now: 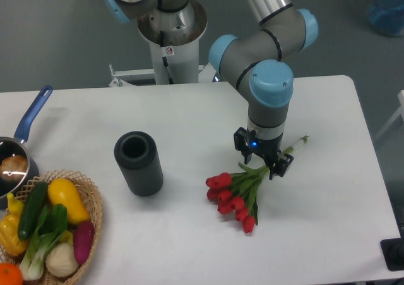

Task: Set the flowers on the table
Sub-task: 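Open the gripper to release the tulips and lift it away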

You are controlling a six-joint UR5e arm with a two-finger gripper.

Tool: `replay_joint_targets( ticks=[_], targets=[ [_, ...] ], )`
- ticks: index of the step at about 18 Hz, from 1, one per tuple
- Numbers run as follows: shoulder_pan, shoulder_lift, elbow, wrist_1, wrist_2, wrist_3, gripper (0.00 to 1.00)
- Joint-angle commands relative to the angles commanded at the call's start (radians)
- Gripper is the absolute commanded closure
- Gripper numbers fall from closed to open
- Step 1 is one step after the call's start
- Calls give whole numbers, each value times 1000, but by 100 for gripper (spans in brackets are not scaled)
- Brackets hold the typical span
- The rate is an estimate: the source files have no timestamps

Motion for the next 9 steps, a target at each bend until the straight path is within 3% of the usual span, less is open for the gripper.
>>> replay_joint_targets(
  ticks=[9],
  targets=[
    [43, -41, 23, 49, -2, 48, 0]
  ],
)
